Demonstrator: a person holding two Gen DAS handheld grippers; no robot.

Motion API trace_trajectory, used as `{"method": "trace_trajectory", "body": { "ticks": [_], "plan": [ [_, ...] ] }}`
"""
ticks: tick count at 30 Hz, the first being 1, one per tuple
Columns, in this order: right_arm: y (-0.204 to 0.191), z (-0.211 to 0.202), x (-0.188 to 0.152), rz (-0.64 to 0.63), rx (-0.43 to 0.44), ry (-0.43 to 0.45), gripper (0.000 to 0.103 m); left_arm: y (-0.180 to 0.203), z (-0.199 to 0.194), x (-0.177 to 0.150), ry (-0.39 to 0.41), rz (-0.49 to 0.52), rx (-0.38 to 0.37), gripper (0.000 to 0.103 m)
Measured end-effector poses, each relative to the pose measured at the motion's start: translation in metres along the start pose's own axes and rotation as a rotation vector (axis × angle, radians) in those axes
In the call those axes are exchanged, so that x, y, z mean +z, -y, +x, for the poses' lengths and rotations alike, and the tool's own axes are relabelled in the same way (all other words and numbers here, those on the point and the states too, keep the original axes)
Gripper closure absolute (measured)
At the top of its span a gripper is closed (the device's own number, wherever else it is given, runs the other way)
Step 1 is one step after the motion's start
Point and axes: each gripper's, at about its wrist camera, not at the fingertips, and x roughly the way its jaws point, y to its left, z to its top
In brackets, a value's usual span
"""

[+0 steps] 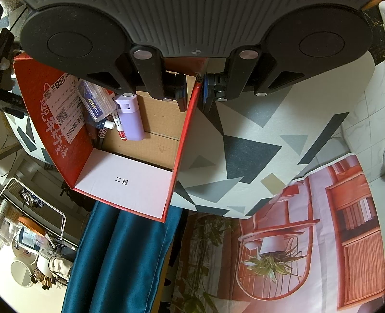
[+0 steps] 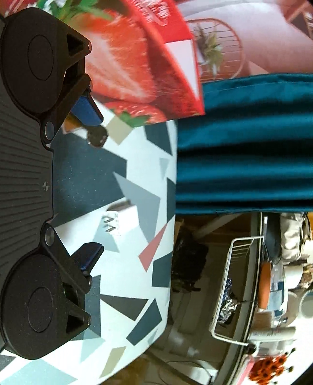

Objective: Organize rigid objects
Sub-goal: 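Move the right gripper back to the metal key, then grasp the metal key by its blade with the right gripper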

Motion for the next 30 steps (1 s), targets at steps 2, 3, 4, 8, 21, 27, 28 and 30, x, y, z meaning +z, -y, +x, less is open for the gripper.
{"method": "trace_trajectory", "body": {
  "ticks": [2, 3, 4, 8, 21, 27, 28, 30],
  "plan": [
    [-0.007, 0.005, 0.0, -0.035, 0.007, -0.008, 0.001, -0.001, 0.0, 0.0, 0.0, 0.0, -0.001, 0.089],
    [-0.01, 0.009, 0.0, -0.047, 0.027, -0.016, 0.002, -0.001, 0.0, 0.0, 0.0, -0.001, -0.002, 0.089],
    [-0.013, 0.013, 0.001, -0.057, 0.058, -0.026, 0.004, -0.001, -0.001, -0.001, 0.0, 0.001, -0.001, 0.089],
    [-0.03, 0.029, 0.007, -0.1, 0.132, -0.075, 0.031, 0.0, 0.0, 0.0, 0.0, 0.004, 0.0, 0.089],
    [-0.046, 0.072, 0.017, -0.056, 0.18, -0.179, 0.055, 0.0, 0.001, 0.0, 0.0, 0.007, -0.001, 0.089],
    [-0.049, 0.069, 0.01, -0.08, 0.157, -0.15, 0.072, 0.0, 0.001, 0.0, 0.0, 0.008, -0.001, 0.089],
    [-0.047, 0.067, 0.008, -0.078, 0.161, -0.144, 0.074, 0.0, 0.001, 0.0, 0.0, 0.007, -0.001, 0.089],
    [-0.043, 0.064, 0.006, -0.067, 0.174, -0.138, 0.076, 0.0, 0.001, 0.0, 0.0, 0.007, -0.001, 0.089]
  ]
}}
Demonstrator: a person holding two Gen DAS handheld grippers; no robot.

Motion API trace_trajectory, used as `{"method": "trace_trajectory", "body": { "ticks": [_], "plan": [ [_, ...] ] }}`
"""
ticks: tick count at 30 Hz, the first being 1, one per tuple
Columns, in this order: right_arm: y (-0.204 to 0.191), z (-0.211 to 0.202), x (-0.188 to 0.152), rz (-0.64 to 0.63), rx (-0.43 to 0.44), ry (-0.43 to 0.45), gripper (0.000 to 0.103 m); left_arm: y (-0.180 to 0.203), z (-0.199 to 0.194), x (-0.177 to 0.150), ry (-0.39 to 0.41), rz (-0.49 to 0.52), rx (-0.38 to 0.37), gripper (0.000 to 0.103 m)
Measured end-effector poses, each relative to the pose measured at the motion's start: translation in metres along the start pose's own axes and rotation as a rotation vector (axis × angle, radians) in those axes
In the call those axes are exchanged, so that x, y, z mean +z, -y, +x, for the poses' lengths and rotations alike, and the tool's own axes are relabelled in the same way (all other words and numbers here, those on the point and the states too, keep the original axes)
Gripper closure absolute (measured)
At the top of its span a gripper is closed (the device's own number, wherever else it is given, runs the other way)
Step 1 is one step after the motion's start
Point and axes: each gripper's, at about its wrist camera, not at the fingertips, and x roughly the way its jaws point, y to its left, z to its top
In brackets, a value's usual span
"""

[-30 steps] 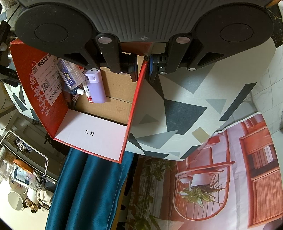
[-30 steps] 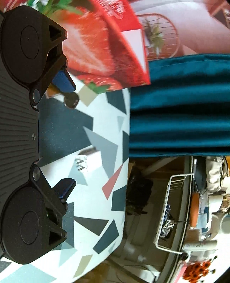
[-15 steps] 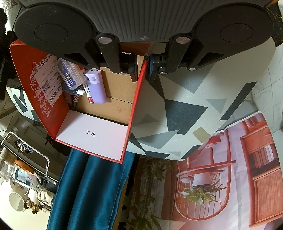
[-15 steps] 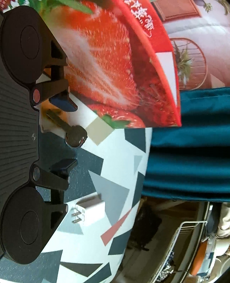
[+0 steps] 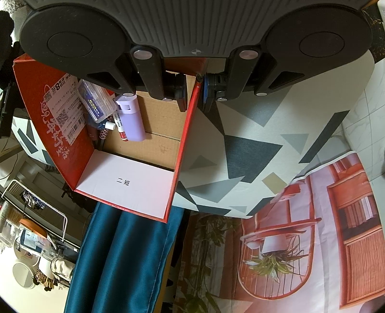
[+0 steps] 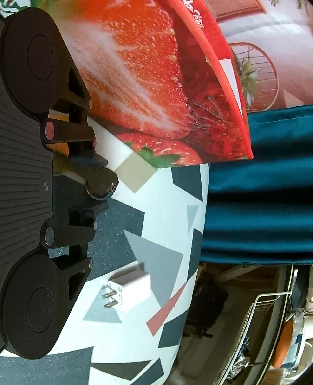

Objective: Organize rigid objects
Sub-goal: 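Grasp the metal key by its blade with the right gripper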

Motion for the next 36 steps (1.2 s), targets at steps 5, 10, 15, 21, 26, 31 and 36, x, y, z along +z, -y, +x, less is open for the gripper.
{"method": "trace_trajectory", "body": {
  "ticks": [5, 10, 15, 21, 26, 31, 36],
  "plan": [
    [0.004, -0.01, -0.007, 0.01, 0.014, 0.024, 0.079, 0.0, 0.0, 0.0, 0.0, 0.0, 0.0, 0.089],
    [0.005, -0.022, -0.014, 0.031, 0.021, 0.063, 0.08, 0.0, 0.0, 0.0, 0.0, 0.0, 0.001, 0.089],
    [0.005, -0.029, -0.018, 0.028, 0.02, 0.084, 0.095, -0.001, 0.0, 0.0, 0.0, -0.002, 0.005, 0.089],
    [0.003, -0.026, -0.018, 0.02, 0.023, 0.067, 0.098, -0.001, -0.001, 0.0, 0.001, -0.001, 0.005, 0.089],
    [0.005, -0.025, -0.017, 0.036, 0.043, 0.063, 0.089, -0.002, -0.001, 0.0, 0.0, -0.001, 0.004, 0.09],
    [0.006, -0.019, -0.007, 0.044, 0.066, 0.033, 0.064, -0.001, -0.001, 0.0, 0.0, 0.0, 0.006, 0.09],
    [-0.006, -0.001, 0.005, -0.015, 0.044, -0.04, 0.057, -0.002, 0.0, 0.0, 0.0, -0.003, 0.004, 0.089]
  ]
}}
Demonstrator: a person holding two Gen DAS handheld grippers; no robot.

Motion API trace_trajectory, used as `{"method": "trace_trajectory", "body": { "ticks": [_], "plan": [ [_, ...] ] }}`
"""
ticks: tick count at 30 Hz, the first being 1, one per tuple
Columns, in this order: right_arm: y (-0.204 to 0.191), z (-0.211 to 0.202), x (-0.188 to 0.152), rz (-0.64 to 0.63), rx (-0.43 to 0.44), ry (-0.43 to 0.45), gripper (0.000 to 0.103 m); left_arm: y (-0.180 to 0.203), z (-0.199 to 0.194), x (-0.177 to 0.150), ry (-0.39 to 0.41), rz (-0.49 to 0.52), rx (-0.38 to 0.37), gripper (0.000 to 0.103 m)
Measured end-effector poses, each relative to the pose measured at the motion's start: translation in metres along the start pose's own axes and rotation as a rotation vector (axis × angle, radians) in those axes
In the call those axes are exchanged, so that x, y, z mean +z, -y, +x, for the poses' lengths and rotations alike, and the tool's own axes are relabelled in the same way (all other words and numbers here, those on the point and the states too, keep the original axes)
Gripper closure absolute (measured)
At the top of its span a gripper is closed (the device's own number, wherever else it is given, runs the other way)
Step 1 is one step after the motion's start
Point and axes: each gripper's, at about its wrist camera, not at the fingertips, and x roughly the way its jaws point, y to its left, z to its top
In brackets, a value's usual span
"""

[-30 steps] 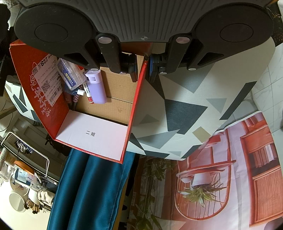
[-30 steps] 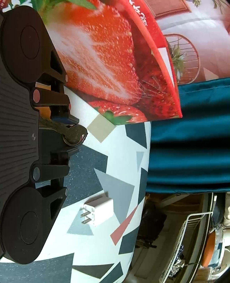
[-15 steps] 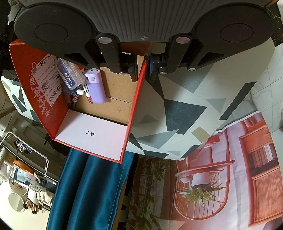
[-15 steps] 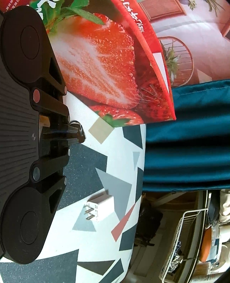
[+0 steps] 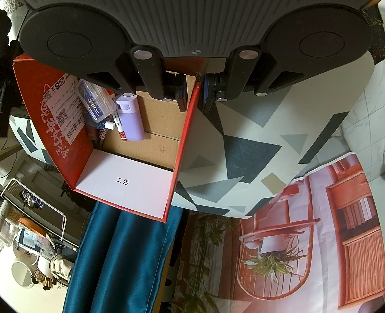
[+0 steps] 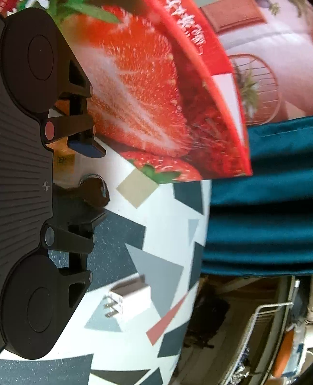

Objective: Organize rigid objects
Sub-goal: 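Grasp the metal key by its blade with the right gripper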

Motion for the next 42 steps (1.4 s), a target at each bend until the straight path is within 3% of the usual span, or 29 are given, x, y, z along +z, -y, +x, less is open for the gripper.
{"method": "trace_trajectory", "body": {
  "ticks": [2, 6, 13, 15, 28, 30, 34, 39, 41, 42],
  "plan": [
    [-0.004, 0.003, -0.001, -0.011, -0.022, -0.001, 0.059, 0.0, 0.0, 0.0, 0.0, -0.001, -0.001, 0.089],
    [-0.007, 0.002, -0.006, -0.03, -0.065, 0.014, 0.074, -0.001, 0.001, 0.0, 0.0, 0.0, -0.001, 0.089],
    [-0.009, -0.01, -0.009, -0.06, -0.105, 0.077, 0.082, 0.0, 0.001, 0.001, -0.001, -0.002, -0.001, 0.09],
    [-0.009, -0.016, -0.009, -0.066, -0.105, 0.097, 0.096, 0.001, 0.001, 0.0, -0.001, -0.001, 0.001, 0.089],
    [0.001, -0.016, -0.012, -0.012, -0.114, 0.069, 0.091, 0.002, 0.0, 0.0, 0.0, -0.003, 0.002, 0.089],
    [0.009, -0.016, -0.014, 0.022, -0.115, 0.068, 0.081, 0.002, 0.0, 0.0, 0.0, -0.003, 0.002, 0.09],
    [0.02, -0.019, -0.016, 0.075, -0.12, 0.085, 0.077, 0.002, 0.0, 0.0, -0.001, -0.003, 0.003, 0.09],
    [0.021, -0.012, -0.015, 0.076, -0.123, 0.043, 0.056, 0.002, 0.001, 0.0, -0.001, -0.003, 0.003, 0.089],
    [0.017, -0.009, -0.014, 0.057, -0.123, 0.035, 0.053, 0.002, 0.001, 0.0, 0.0, -0.003, 0.003, 0.09],
    [0.015, -0.008, -0.014, 0.045, -0.129, 0.031, 0.056, 0.002, 0.001, 0.0, -0.001, -0.003, 0.003, 0.09]
  ]
}}
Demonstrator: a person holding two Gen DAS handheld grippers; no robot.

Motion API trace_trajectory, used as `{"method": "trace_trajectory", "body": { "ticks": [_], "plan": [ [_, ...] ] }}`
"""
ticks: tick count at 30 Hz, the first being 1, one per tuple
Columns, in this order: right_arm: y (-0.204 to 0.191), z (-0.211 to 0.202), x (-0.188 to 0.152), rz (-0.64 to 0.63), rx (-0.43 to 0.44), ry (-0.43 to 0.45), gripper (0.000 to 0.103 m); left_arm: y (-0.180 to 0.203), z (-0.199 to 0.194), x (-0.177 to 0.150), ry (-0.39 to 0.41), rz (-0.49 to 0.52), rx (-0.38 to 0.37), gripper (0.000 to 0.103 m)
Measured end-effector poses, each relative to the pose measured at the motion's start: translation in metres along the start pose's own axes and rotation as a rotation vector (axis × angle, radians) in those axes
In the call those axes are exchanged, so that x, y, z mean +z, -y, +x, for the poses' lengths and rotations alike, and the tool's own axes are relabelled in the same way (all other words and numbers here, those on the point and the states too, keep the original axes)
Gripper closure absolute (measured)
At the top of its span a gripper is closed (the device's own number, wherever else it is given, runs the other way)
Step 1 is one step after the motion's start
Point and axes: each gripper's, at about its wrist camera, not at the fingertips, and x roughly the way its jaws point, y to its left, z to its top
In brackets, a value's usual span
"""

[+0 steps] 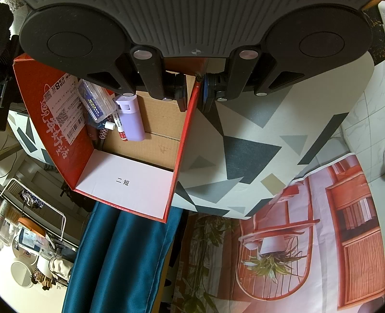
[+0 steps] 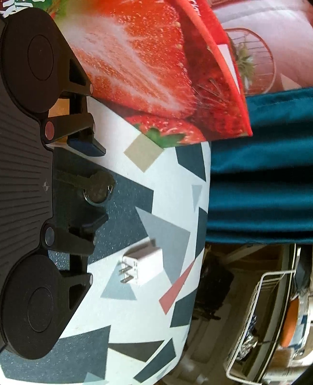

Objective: Organize rigid objects
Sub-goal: 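Grasp the metal key by its blade with the right gripper, then carry the key into the red box and release it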

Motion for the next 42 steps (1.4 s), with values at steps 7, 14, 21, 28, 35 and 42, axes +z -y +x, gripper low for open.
{"method": "trace_trajectory", "body": {
  "ticks": [7, 14, 21, 28, 35, 42],
  "plan": [
    [0.0, -0.007, -0.003, -0.002, -0.016, 0.04, 0.079, 0.0, 0.0, 0.0, 0.0, 0.001, 0.001, 0.089],
    [0.002, -0.016, -0.003, 0.005, 0.002, 0.071, 0.082, 0.0, 0.0, 0.0, 0.0, -0.001, 0.001, 0.09],
    [0.002, -0.021, -0.004, 0.009, 0.007, 0.078, 0.094, 0.0, 0.0, 0.0, 0.0, 0.0, 0.0, 0.09],
    [0.002, -0.018, -0.006, 0.006, 0.019, 0.069, 0.094, 0.0, 0.0, 0.0, 0.0, 0.001, 0.001, 0.09],
    [-0.007, -0.022, -0.003, -0.047, 0.042, 0.09, 0.096, 0.0, 0.001, 0.0, 0.0, 0.0, 0.001, 0.09],
    [-0.004, -0.041, 0.01, -0.022, 0.061, 0.16, 0.096, 0.0, 0.001, -0.001, -0.001, 0.001, 0.001, 0.09]
  ]
}}
